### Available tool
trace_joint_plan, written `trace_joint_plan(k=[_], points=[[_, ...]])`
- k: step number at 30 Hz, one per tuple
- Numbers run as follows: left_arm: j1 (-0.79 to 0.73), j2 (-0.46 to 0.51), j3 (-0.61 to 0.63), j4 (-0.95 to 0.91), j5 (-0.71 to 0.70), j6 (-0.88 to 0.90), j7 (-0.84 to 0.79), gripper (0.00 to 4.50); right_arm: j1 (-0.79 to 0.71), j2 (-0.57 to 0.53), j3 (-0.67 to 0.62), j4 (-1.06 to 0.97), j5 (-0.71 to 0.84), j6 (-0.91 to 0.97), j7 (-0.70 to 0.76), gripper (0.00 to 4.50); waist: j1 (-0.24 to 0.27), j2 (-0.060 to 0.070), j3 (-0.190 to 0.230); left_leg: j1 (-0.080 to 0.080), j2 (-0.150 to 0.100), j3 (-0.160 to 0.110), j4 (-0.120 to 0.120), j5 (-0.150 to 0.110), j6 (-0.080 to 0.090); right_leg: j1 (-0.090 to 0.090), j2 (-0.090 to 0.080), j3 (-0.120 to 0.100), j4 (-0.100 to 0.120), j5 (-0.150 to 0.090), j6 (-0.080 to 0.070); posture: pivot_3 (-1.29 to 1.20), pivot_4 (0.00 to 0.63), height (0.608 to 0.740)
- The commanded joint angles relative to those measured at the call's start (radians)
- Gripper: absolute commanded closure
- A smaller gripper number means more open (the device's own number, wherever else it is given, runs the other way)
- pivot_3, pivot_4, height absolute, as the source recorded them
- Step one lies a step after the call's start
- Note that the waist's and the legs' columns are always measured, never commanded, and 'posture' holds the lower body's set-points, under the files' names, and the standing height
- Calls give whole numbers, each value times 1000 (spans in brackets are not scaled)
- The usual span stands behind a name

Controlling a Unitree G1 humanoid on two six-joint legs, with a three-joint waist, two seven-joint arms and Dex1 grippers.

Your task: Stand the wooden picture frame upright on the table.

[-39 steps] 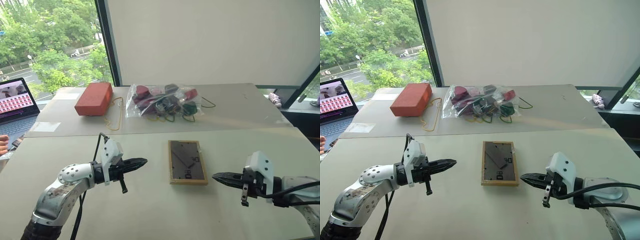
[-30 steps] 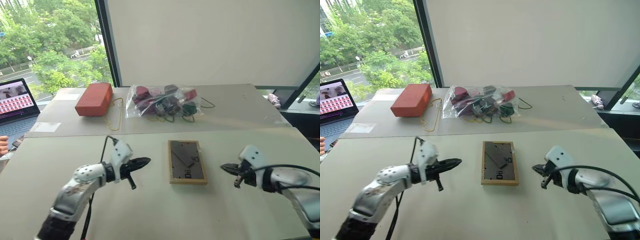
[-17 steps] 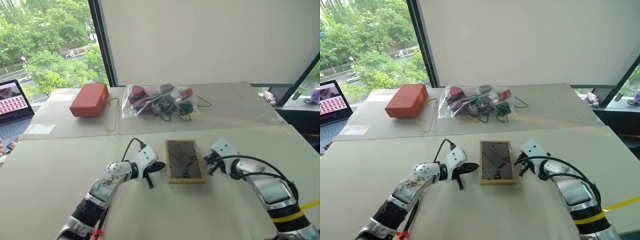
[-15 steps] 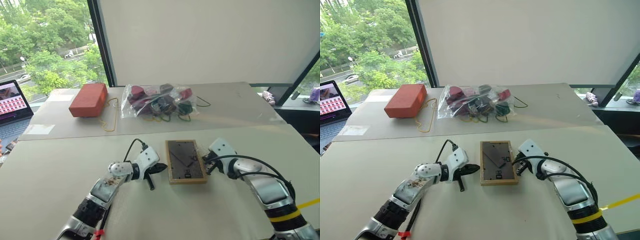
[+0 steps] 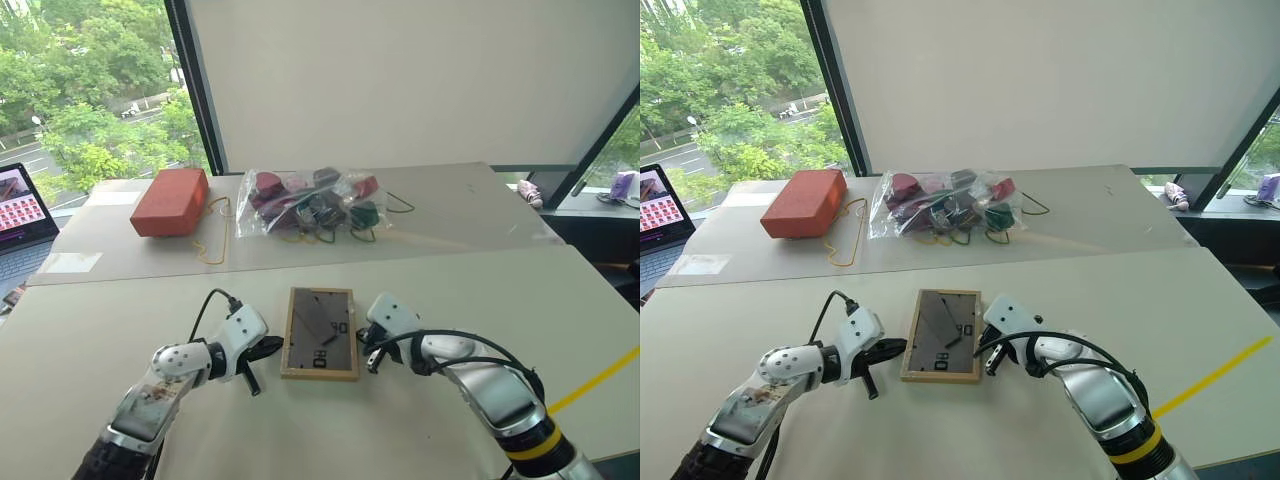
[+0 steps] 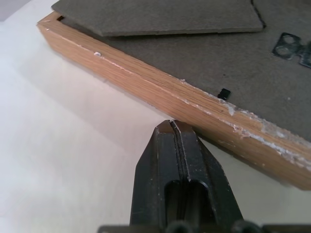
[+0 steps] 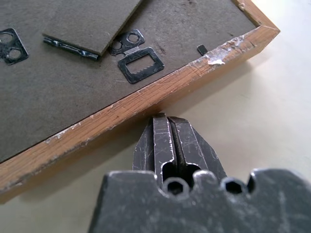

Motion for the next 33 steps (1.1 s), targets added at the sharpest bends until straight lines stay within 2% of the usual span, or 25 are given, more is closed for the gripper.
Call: trace_joint_plan(k=[1, 9, 13, 18, 20, 21, 24, 28, 30, 33], points=[[48, 10, 0, -53, -9, 42, 9, 4500, -4, 25, 41, -11, 1, 18, -5, 4453, -1, 0, 0, 0, 0, 0, 0, 0, 0, 0, 0, 0, 0, 0, 0, 0, 150, 740], [75, 12, -5, -86, -16, 69, 12, 4500, -3, 10, 29, -3, -6, 28, -7, 4453, 2, 0, 0, 1, 0, 0, 0, 0, 0, 0, 0, 0, 0, -1, -1, 0, 150, 740], [74, 48, 8, -64, 7, 41, -1, 4500, 9, -2, 16, -18, -2, 40, -7, 4453, 5, 0, 0, 1, 0, 0, 0, 0, 0, 0, 0, 0, 0, -1, -1, 0, 150, 740], [99, 151, 85, -10, 36, -142, -46, 4500, 42, -35, -27, -34, 12, 32, 3, 4453, 9, 0, 0, 1, 0, 0, 0, 0, 0, 0, 0, 0, -1, -1, -1, 0, 150, 740], [116, 183, 122, 17, 42, -289, -72, 4500, 60, -62, -40, -42, 18, 12, 17, 4453, 11, 0, 0, 1, 0, 0, -1, 0, 0, -1, 0, 0, -1, -1, -2, 0, 150, 740], [120, 201, 131, 57, 77, -425, -71, 4500, 69, -70, -50, -44, 25, 6, 22, 4453, 14, 0, 0, 1, 0, 0, 0, 0, 0, -1, 0, 0, -2, -1, -2, 0, 150, 740], [100, 252, 109, 250, 218, -1037, -58, 3843, 95, -88, -75, -61, 60, -5, 54, 4500, 32, 0, 0, 0, 0, 0, 0, 0, 0, 0, -1, -1, -6, -1, -1, 0, 150, 740], [-53, 224, 90, 579, 466, -1642, 105, 2482, 107, -110, -82, -69, 92, 13, 89, 4500, 55, 0, 0, -1, 0, 1, -1, 0, -1, 1, -2, -2, -12, 0, -1, 0, 150, 740], [-144, 193, 101, 745, 640, -1854, 195, 1759, 101, -113, -79, -64, 98, 30, 93, 4500, 59, 0, 0, -1, -1, 1, -1, 0, -1, 2, -2, -3, -12, 0, 0, 0, 150, 740], [-246, 163, 76, 913, 835, -1963, 301, 834, 93, -107, -76, -62, 101, 45, 78, 4500, 55, 0, 0, -1, -1, 2, -1, 0, 0, 2, -2, -3, -12, 0, 0, 0, 150, 740]])
